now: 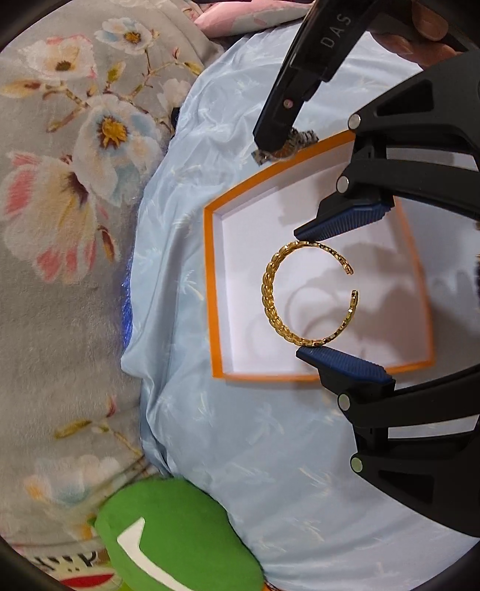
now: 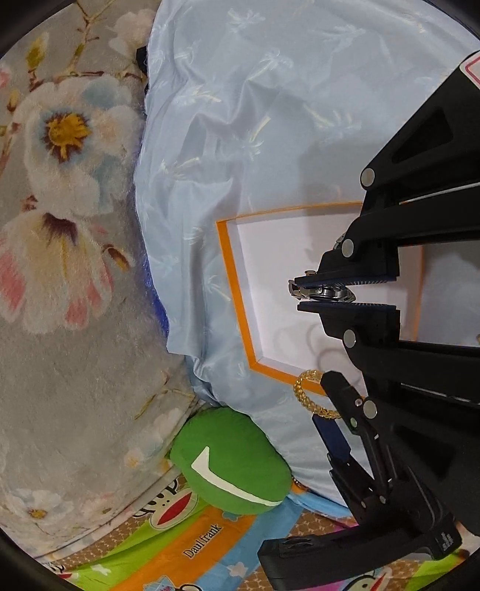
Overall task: Organize jewelry
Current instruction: 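Lower the silver watch into the box and open the right gripper while the left holds the bangle, then lower the gold bangle into the box and open the left gripper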
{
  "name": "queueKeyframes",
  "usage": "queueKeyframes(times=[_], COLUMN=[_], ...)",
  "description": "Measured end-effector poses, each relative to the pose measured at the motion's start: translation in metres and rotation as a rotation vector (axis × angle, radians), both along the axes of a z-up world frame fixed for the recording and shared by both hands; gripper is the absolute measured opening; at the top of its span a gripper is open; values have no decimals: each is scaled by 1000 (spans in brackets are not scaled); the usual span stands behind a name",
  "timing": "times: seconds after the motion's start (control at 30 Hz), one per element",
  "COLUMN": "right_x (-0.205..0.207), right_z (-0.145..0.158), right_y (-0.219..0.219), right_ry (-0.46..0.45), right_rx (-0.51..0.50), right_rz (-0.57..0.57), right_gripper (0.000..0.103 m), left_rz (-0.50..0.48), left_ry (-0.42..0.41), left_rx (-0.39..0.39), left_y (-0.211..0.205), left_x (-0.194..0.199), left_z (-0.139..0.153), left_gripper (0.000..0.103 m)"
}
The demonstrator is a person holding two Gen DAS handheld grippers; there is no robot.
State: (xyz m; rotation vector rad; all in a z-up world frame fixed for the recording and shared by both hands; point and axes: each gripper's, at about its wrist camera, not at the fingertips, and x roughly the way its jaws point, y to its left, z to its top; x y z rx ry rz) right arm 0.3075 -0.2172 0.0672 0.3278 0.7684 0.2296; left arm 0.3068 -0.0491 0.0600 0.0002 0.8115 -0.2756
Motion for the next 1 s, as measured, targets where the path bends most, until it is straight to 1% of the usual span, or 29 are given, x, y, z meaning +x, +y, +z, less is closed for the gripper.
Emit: queueKeyframes(times=[0.2,0.3,0.37,0.43,0.5,0.57,0.6,0.73,0.77,0.83,0.87,0.93,1.0], right_x=[55,72,77,79,80,82,82,77,75,69,64,52,39], right_z=[-20,-30,-33,-34,-36,-39,-42,-51,-54,-61,-61,-60,-60], right_y=[-7,-8,-9,-9,-10,-8,-6,-8,-9,-10,-9,-8,-10], right_ry=[45,63,56,51,54,71,80,113,124,150,144,144,141], right_rx=[25,25,8,1,2,-18,-32,-39,-45,-55,-83,-127,-146], right_rz=[-38,-39,-55,-67,-76,-85,-87,-116,-124,-136,-148,-165,-183], right_gripper=[7,8,14,16,16,16,16,16,8,2,0,0,0], left_rz=[-3,9,12,18,9,13,15,9,9,8,6,15,7], left_ry=[42,41,44,40,40,24,20,34,37,38,33,30,44], left_rx=[22,40,46,62,60,67,74,86,94,113,110,119,107], left_y=[-14,-19,-20,-21,-21,-20,-21,-20,-19,-17,-16,-12,-6], left_x=[50,67,75,78,79,77,77,75,74,71,69,67,64], left_z=[-17,-25,-31,-35,-36,-34,-33,-37,-40,-43,-42,-41,-43], left_gripper=[57,57,57,57,58,65,66,66,66,66,66,67,67])
